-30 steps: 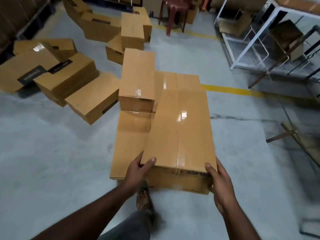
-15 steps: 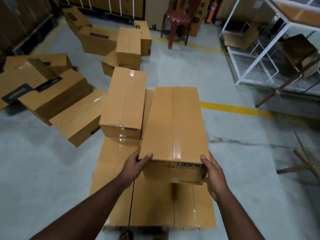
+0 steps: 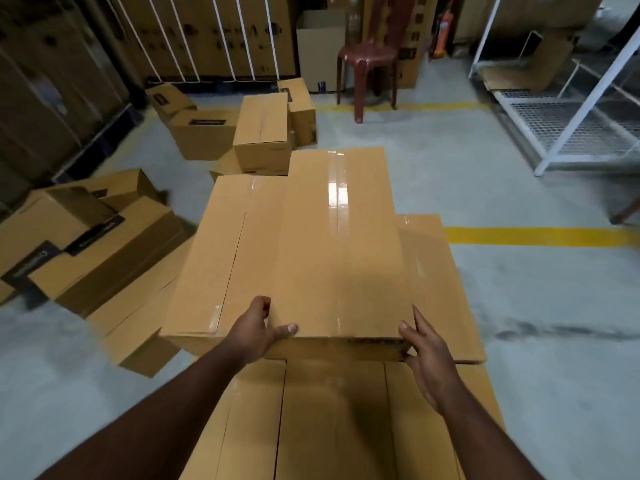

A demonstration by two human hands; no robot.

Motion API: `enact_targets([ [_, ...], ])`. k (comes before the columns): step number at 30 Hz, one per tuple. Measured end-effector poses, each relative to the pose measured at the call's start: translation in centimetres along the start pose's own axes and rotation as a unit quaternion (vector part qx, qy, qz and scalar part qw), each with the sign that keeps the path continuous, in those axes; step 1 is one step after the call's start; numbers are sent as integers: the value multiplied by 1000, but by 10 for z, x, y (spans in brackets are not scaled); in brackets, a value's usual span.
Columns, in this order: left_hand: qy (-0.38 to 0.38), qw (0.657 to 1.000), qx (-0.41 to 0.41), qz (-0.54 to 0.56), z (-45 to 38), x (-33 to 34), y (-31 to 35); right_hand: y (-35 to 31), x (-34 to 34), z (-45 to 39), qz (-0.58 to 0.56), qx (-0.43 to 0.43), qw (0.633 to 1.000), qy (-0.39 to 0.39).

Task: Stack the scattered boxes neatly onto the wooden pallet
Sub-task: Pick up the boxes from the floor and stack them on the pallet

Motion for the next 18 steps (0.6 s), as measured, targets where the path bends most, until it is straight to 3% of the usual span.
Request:
enact_targets([
  [10, -4, 960, -21, -279, -60, 32, -44, 52, -3, -47, 12, 29, 999, 1],
  [18, 4, 925, -12, -379, -63, 43, -47, 62, 4, -58, 76, -9, 996, 40],
])
Point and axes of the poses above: each hand's wrist, its own z-axis away from the middle knuckle, its own x-axis out of the palm, y = z × x, the point moved 4 cm from there along -z, towards the middle knuckle, and after that the axes turned 2 degrees about -z, right-handed, at the moved point
